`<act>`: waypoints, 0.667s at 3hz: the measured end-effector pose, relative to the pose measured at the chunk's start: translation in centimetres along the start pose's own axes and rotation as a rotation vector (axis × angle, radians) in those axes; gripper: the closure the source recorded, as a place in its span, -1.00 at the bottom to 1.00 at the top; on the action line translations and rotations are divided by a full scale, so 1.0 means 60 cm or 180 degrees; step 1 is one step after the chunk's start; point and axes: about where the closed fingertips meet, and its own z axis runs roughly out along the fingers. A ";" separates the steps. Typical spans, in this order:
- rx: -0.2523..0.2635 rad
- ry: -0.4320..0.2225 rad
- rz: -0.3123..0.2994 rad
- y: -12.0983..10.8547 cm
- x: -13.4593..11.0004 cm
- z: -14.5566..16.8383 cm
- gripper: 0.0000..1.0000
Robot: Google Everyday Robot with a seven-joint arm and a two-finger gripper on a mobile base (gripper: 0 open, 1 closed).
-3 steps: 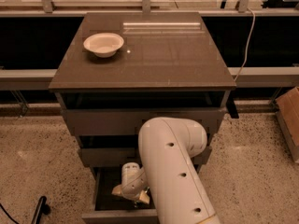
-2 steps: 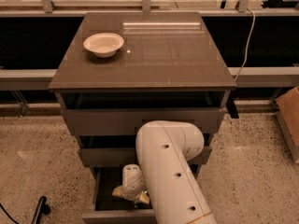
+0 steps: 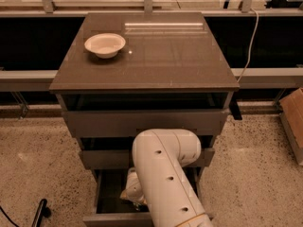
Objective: Pick green can from bottom drawer and place on counter
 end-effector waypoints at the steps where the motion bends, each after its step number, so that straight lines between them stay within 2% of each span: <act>1: -0.0041 -0.0048 0.0331 0.017 0.013 0.009 -0.10; 2: 0.0046 -0.0072 0.0550 0.025 0.026 -0.011 0.39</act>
Offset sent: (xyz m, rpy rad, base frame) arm 0.0199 -0.0257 0.0224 0.0717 0.0275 -0.2447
